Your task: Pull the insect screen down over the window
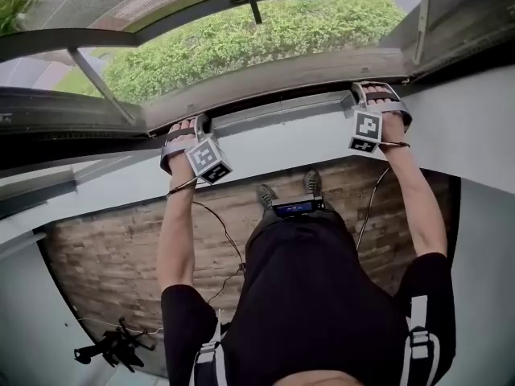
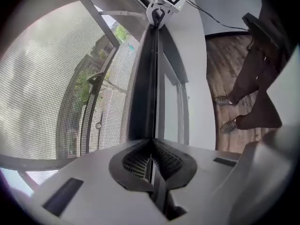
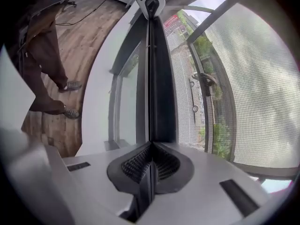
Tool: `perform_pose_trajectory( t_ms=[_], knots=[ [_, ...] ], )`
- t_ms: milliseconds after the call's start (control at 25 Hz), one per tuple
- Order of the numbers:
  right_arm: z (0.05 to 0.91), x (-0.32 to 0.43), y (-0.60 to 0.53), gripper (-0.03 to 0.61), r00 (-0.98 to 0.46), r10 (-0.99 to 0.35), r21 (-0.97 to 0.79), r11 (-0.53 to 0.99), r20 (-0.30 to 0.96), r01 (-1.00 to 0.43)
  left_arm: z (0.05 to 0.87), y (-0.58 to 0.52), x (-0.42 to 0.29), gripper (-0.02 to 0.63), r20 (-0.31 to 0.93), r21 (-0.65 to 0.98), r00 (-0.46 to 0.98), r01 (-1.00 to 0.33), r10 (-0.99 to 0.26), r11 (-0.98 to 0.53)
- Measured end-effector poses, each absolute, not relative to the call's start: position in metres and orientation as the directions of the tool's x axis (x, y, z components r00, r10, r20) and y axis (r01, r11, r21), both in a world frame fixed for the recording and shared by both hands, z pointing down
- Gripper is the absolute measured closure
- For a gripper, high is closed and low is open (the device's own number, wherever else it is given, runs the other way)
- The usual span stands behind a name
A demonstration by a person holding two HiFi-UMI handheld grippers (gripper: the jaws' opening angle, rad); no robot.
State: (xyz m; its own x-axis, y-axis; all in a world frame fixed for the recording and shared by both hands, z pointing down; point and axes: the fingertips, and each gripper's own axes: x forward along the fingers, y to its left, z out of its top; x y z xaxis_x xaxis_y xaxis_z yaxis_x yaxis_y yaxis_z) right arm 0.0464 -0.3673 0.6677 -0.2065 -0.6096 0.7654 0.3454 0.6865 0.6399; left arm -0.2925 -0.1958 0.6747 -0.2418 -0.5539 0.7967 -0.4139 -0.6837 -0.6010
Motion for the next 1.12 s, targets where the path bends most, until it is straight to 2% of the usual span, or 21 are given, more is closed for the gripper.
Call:
perform_pose_trajectory(
  t_ms=[200,440,600,760,880,1000,1120],
  knots=[
    [0.663,0.051,-0.362,0.572,-0.166,-0.584,0.595,0.695,0.795,0.405,0.669,-0.191,-0.287,0.598,0.822,-0.566,-0.219,-0.41,-0.525,-0.716],
    [0.674,0.053,-0.37,0.572,-0.17,-0.615,0.625,0.675,0.77,0.392,0.681,-0.198,-0.291,0.6,0.785,-0.62,-0.283,-0.381,-0.552,-0.686],
    [0.67,0.053,-0.369,0.572,-0.184,-0.637,0.654,0.667,0.749,0.357,0.679,-0.2,-0.287,0.6,0.778,-0.626,-0.26,-0.405,-0.572,-0.667],
    [0.663,0.048,-0.361,0.571,-0.177,-0.618,0.63,0.665,0.766,0.401,0.674,-0.192,-0.292,0.6,0.791,-0.611,-0.255,-0.389,-0.556,-0.69],
    [0.67,0.053,-0.367,0.574,-0.147,-0.645,0.643,0.658,0.75,0.392,0.674,-0.201,-0.29,0.599,0.771,-0.63,-0.253,-0.438,-0.584,-0.642],
    [0.684,0.026,-0.363,0.578,-0.188,-0.659,0.674,0.64,0.728,0.368,0.68,-0.189,-0.309,0.606,0.754,-0.648,-0.263,-0.449,-0.602,-0.615],
    [0.677,0.024,-0.368,0.577,-0.155,-0.674,0.665,0.615,0.722,0.424,0.675,-0.183,-0.319,0.604,0.766,-0.638,-0.277,-0.434,-0.58,-0.636]
  ],
)
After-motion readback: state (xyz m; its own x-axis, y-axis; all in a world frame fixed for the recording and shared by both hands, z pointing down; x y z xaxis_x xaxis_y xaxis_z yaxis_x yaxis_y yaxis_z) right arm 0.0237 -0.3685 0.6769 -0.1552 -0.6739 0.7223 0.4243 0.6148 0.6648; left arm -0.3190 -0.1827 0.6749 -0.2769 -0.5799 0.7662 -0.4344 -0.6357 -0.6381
